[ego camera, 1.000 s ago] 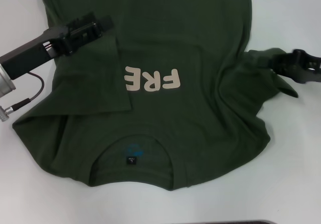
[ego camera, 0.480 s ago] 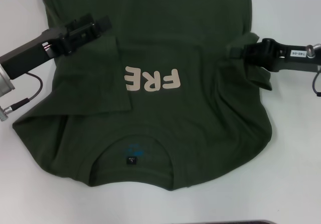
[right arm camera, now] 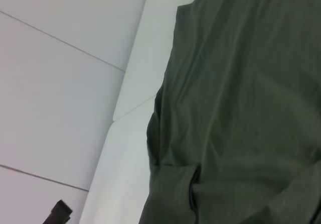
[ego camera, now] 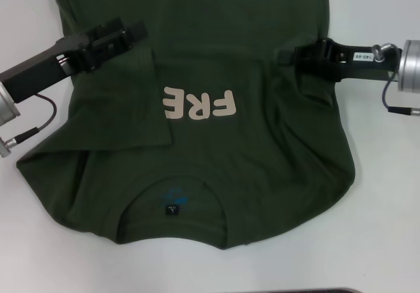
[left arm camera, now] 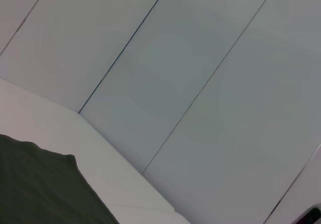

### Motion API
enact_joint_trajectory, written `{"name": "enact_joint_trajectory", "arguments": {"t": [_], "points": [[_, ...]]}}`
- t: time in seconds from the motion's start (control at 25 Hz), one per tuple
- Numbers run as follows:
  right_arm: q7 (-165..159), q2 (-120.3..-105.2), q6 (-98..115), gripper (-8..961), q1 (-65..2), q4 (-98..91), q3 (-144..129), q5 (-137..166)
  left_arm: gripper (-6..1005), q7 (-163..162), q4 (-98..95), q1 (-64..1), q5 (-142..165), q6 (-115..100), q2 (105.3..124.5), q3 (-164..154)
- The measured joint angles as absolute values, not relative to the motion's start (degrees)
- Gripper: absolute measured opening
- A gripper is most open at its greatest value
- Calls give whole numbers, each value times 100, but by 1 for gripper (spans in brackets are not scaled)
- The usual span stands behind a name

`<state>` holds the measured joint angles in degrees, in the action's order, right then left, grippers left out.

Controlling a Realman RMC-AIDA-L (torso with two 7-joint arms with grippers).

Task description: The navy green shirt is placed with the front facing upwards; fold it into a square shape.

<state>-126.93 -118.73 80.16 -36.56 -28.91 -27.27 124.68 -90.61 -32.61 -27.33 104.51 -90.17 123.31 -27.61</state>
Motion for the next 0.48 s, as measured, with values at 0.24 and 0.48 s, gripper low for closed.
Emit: {"name": "enact_joint_trajectory", "arguments": {"t": [0.24,0.48], "points": [[-12686,-11891,7766,157,-3755,-2692,-2827,12469,874,-9056,-3269,-2726,10451,-9009,12331,-2738],[-12691,-11924,7686,296,-3875,-2664,-3210,12462,874,-9053,-3264,-2727,10450,-8935,12328,-2744]]}}
